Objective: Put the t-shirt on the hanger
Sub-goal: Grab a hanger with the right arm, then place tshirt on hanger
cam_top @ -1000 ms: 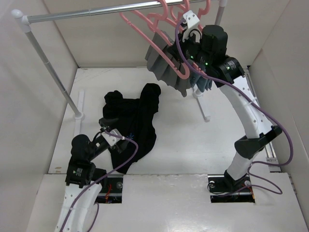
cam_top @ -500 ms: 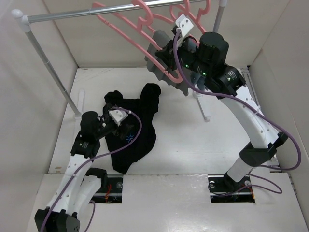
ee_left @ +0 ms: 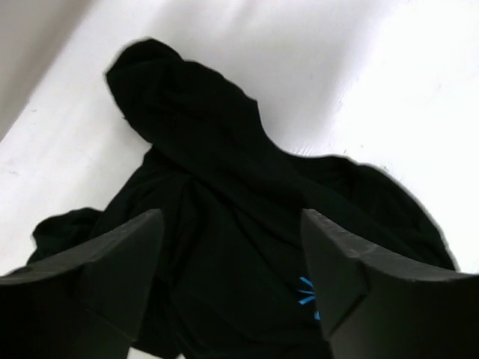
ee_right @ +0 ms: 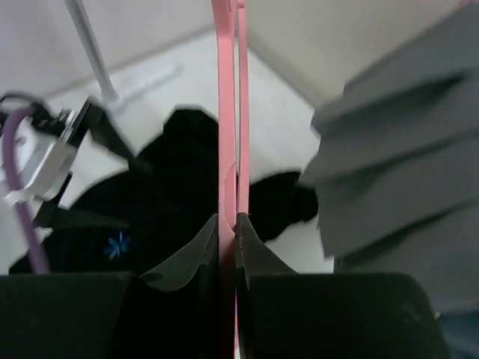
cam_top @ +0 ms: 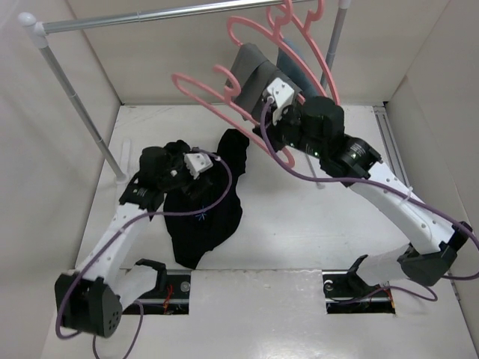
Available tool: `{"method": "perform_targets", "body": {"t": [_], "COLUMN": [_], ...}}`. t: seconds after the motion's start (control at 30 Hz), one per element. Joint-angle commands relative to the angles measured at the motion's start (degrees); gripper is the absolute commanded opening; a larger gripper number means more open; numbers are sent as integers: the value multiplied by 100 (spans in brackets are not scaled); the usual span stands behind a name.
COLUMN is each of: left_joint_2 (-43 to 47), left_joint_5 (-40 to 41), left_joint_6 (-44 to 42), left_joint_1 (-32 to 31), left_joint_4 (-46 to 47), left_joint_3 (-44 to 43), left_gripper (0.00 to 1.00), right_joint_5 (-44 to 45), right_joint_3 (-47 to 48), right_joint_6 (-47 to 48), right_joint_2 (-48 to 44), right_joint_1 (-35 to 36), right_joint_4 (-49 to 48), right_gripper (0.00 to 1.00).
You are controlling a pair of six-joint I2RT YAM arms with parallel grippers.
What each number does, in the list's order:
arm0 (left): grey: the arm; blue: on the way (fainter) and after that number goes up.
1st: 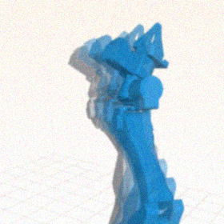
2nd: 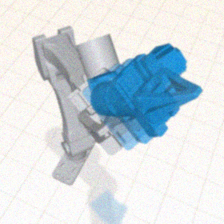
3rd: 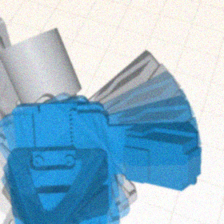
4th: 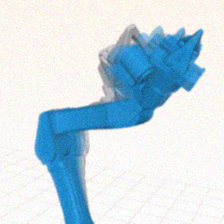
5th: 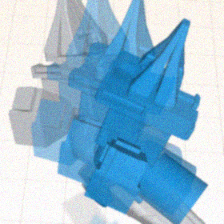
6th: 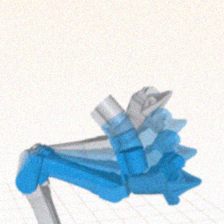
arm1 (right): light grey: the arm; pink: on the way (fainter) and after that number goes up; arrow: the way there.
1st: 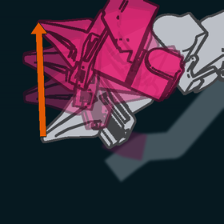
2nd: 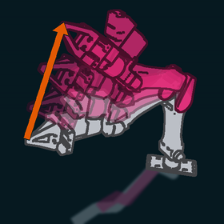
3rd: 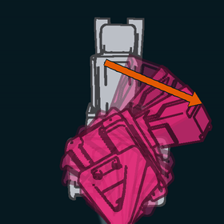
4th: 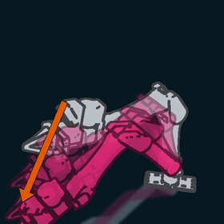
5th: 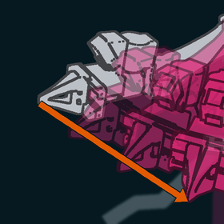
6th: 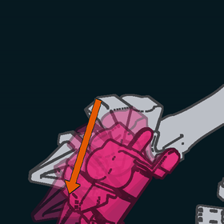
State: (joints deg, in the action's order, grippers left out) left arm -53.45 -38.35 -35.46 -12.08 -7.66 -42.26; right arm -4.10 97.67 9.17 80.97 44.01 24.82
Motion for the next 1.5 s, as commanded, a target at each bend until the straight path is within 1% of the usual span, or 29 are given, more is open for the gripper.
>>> {"method": "perform_targets", "body": {"t": [0.0, 0.07, 0.1, 0.13, 0.2, 0.27, 0.33, 0.4, 0.5, 0.53, 0.6, 0.63, 0.73, 0.77, 0.87, 0.9, 0.93, 0.97, 1.03, 1.07, 1.13, 1.17, 1.2, 1.27, 1.3, 1.33, 1.37, 1.4, 1.47], "left_joint_2": [-682, -1105, -1254, -1569, -1913, -2395, -2599, -2653, -2592, -2539, -2251, -2136, -1732, -1634, -1265, -1195, -1133, -1063, -1062, -1062, -1062, -1062, -1062, -1010, -948, -948, -948, -948, -1123], "left_joint_5": [396, 643, 775, 1002, 1136, 1303, 1364, 1365, 1645, 1716, 1717, 1717, 2006, 2085, 2384, 2472, 2620, 2622, 2246, 1531, 623, -278, -687, -1130, -1000, -756, -457, 198, 704], "left_joint_6": [-758, -1224, -1713, -1988, -2611, -2763, -2896, -2949, -3027, -3098, -3290, -3701, -4397, -4825, -5320, -5687, -5856, -5989, -5920, -5397, -4841, -4560, -3974, -3339, -2988, -2349, -2195, -2141, -2140], "left_joint_1": [-312, -557, -637, -716, -788, -788, -788, -788, -788, -657, -324, 70, 591, 888, 1276, 1278, 1278, 1278, 1278, 1278, 1278, 1278, 1278, 999, 770, 229, -90, -398, -1074], "left_joint_4": [-613, -745, -807, -1016, -1263, -1414, -1493, -1361, -1439, -1518, -1755, -1869, -2458, -2599, -3073, -3231, -3572, -3758, -3962, -3962, -3805, -3561, -3402, -2954, -2290, -1918, -1619, -1216, -958], "left_joint_3": [-353, -353, -353, -353, -353, -414, -415, -336, -274, -204, -38, 33, 340, 411, 552, 552, 552, 552, 307, 2, -334, -483, -711, -784, -784, -653, -556, -451, -187], "left_gripper": [72, 80, 85, 88, 90, 92, 92, 72, 24, 1, 0, 0, 0, 0, 0, 0, 0, 1, 28, 46, 56, 66, 72, 74, 74, 74, 73, 73, 73], "right_joint_5": [523, 647, 647, 821, 884, 946, 946, 946, 946, 946, 894, 841, 561, 507, 445, 445, 393, 323, 252, 252, 252, 252, 304, 357, 488, 550, 550, 611, 612], "right_joint_3": [-642, -1028, -1135, -1249, -1591, -1838, -2181, -2348, -2489, -2611, -2778, -2884, -3367, -3560, -3702, -3798, -3877, -3878, -4018, -4019, -4150, -4151, -4220, -4291, -4369, -4370, -4536, -4598, -4782], "right_joint_6": [-178, -310, -363, -441, -521, -679, -819, -907, -1039, -1040, -1163, -1250, -1479, -1566, -1655, -1716, -1717, -1769, -1769, -1769, -1822, -1883, -1884, -2093, -2164, -2165, -2322, -2323, -2489], "right_joint_2": [-485, -721, -784, -854, -1056, -1214, -1478, -1627, -1812, -1891, -2005, -2067, -2322, -2375, -2533, -2586, -2586, -2586, -2648, -2709, -2761, -2858, -2911, -3139, -3218, -3306, -3472, -3561, -3754], "right_joint_1": [99, 151, 152, 152, 204, 205, 205, 257, 257, 257, 328, 389, 538, 643, 784, 863, 864, 925, 986, 987, 987, 987, 987, 987, 987, 987, 987, 987, 987], "right_joint_4": [-127, -74, -74, -13, 49, 49, 49, 128, 382, 566, 690, 743, 744, 744, 884, 884, 954, 955, 1016, 1068, 1069, 1121, 1122, 1183, 1253, 1332, 1333, 1333, 1333], "right_gripper": [0, 0, 0, 0, 0, 0, 0, 0, 0, 0, 0, 0, 0, 0, 0, 0, 0, 0, 0, 0, 0, 0, 0, 0, 0, 0, 0, 0, 0]}}
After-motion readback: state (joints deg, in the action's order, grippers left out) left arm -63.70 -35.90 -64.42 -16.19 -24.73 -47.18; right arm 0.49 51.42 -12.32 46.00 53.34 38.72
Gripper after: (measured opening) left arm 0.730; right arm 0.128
